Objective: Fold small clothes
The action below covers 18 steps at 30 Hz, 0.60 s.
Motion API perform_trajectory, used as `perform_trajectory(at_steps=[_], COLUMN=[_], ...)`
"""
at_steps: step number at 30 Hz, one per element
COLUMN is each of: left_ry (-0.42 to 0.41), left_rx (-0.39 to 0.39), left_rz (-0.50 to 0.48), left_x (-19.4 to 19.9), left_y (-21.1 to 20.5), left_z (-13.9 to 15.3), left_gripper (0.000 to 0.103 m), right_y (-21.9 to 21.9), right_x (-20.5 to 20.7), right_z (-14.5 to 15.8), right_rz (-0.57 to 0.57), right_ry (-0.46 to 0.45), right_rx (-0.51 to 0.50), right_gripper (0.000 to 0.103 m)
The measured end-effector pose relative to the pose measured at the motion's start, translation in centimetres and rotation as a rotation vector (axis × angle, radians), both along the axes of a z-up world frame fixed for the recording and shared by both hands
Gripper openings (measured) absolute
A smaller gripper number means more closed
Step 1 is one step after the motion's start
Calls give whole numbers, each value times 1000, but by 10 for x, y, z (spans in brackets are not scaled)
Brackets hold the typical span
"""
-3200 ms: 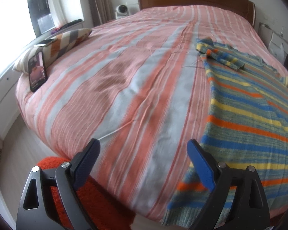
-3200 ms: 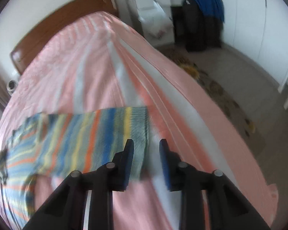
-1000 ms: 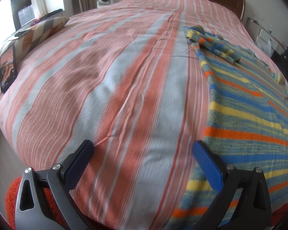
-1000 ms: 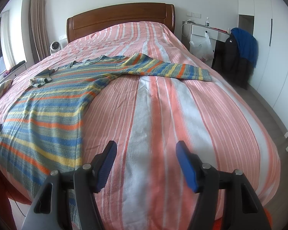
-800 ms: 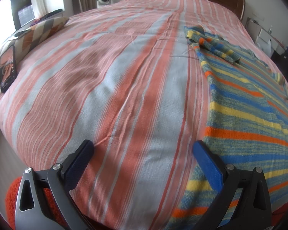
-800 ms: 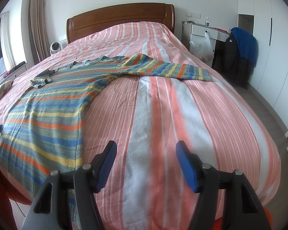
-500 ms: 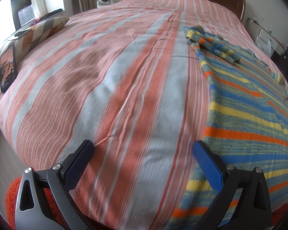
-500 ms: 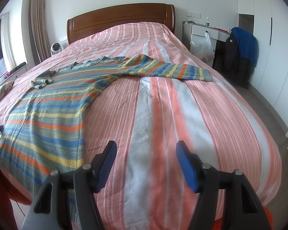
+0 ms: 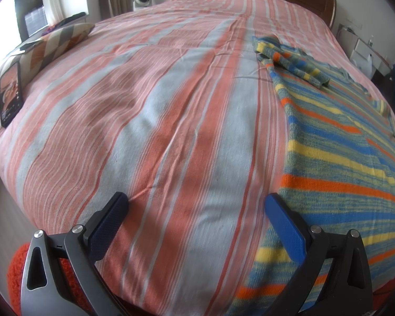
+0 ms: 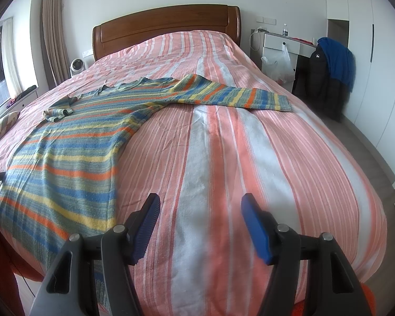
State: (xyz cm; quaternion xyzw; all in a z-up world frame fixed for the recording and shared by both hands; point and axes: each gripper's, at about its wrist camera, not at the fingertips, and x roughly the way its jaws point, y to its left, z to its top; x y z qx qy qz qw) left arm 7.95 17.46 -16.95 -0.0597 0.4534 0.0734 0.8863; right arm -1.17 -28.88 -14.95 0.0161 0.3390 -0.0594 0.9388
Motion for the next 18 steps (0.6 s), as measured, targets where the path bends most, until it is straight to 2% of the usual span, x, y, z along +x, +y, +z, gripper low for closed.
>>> perform_trajectory(at_steps=[18], left_ry=[-1], left_rx=[0], left_rz=[0], left_x=[0], left_y=[0], left_z=[0], left_gripper=[103], right_y=[2], right_x=[-1], right_z=[3], right_rz=[10], right_ry=[-15], right_rx=[14], right_gripper=[64])
